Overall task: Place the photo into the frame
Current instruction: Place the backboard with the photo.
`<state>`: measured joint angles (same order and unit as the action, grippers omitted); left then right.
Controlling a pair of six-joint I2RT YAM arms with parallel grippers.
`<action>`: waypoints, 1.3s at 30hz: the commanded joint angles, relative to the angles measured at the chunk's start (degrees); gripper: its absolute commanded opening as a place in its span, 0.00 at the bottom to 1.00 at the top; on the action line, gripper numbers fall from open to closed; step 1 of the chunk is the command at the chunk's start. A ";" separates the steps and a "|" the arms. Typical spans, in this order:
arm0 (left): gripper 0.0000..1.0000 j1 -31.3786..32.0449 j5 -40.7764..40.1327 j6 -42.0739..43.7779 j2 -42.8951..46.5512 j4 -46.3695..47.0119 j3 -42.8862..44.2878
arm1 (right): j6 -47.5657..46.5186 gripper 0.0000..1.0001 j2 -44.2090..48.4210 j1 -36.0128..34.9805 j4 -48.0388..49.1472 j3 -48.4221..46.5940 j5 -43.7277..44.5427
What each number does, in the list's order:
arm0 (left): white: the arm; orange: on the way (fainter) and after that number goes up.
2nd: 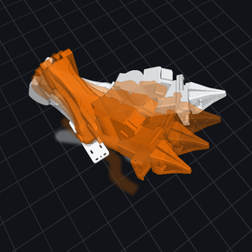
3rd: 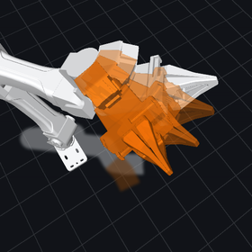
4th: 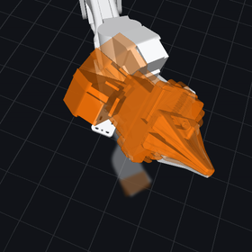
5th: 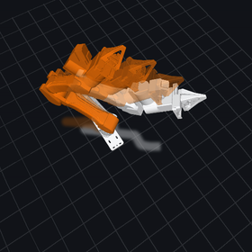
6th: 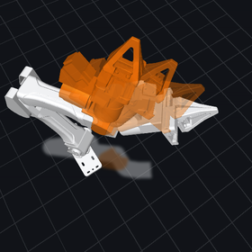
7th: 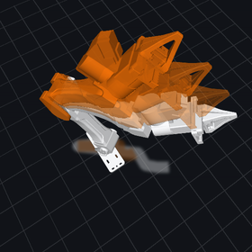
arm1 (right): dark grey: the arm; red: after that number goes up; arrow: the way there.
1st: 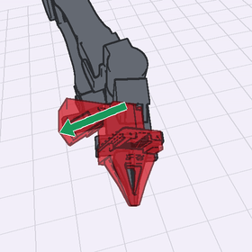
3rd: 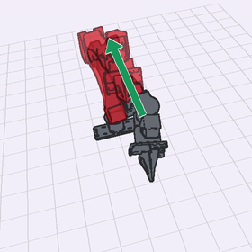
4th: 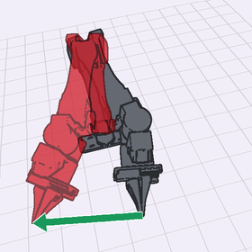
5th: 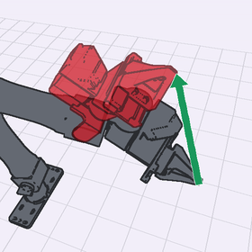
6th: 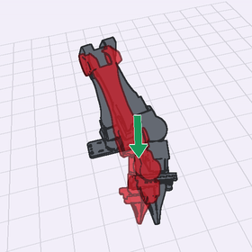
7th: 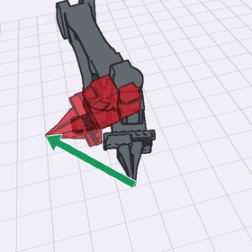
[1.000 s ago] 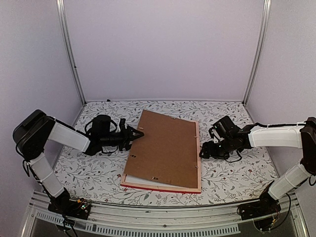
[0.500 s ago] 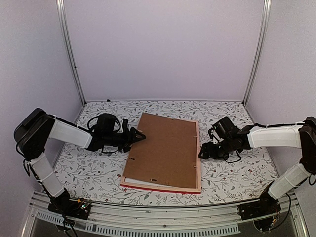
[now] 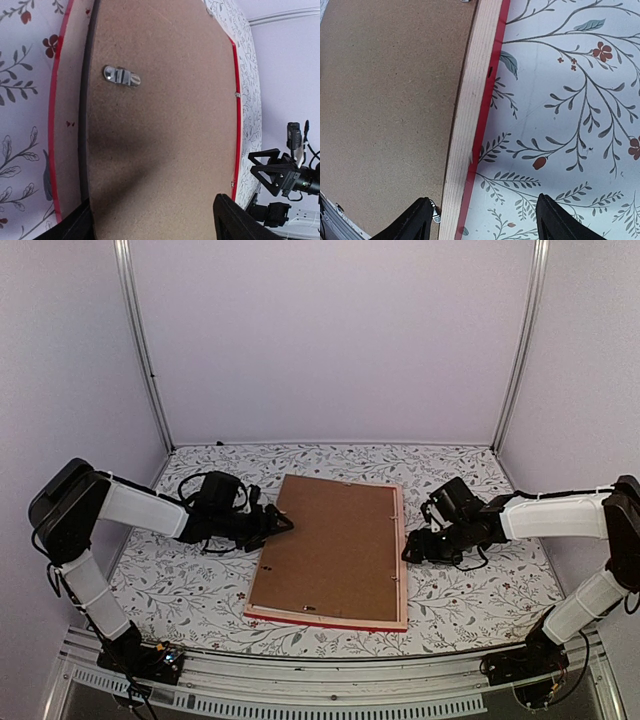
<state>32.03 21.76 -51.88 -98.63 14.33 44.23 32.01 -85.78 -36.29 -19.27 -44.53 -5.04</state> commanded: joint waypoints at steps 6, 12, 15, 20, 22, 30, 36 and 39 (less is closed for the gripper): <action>0.78 0.95 -3.23 4.83 2.22 -4.00 2.43 | -1.23 0.74 -1.50 0.27 0.42 -1.49 -0.16; 0.79 1.14 -2.31 6.00 0.69 -4.84 4.14 | -1.42 0.74 -2.02 0.26 0.17 -2.03 -0.24; 0.79 1.49 -1.83 7.39 -0.61 -6.39 5.95 | -1.42 0.74 -2.11 0.26 0.27 -2.00 -0.24; 0.79 2.07 -0.19 7.80 -2.65 -6.69 7.11 | -1.30 0.74 -2.58 0.26 0.84 -1.41 -0.32; 0.79 2.30 -0.03 7.84 -2.96 -6.76 7.02 | -1.17 0.74 -2.64 0.26 0.98 -1.03 -0.34; 0.79 3.61 -1.33 8.90 -3.06 -8.35 6.88 | -0.77 0.74 -1.87 0.29 0.90 -0.73 0.12; 0.79 4.41 -3.46 11.25 -3.51 -11.52 9.03 | -0.73 0.74 -2.02 0.26 0.90 -0.64 0.03; 0.80 4.79 -5.22 12.31 -3.23 -13.64 9.79 | -0.65 0.74 -1.94 0.28 0.81 -0.56 0.11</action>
<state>35.29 18.44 -42.50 -101.49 2.98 51.57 31.05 -87.61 -36.29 -19.03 -45.32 -5.06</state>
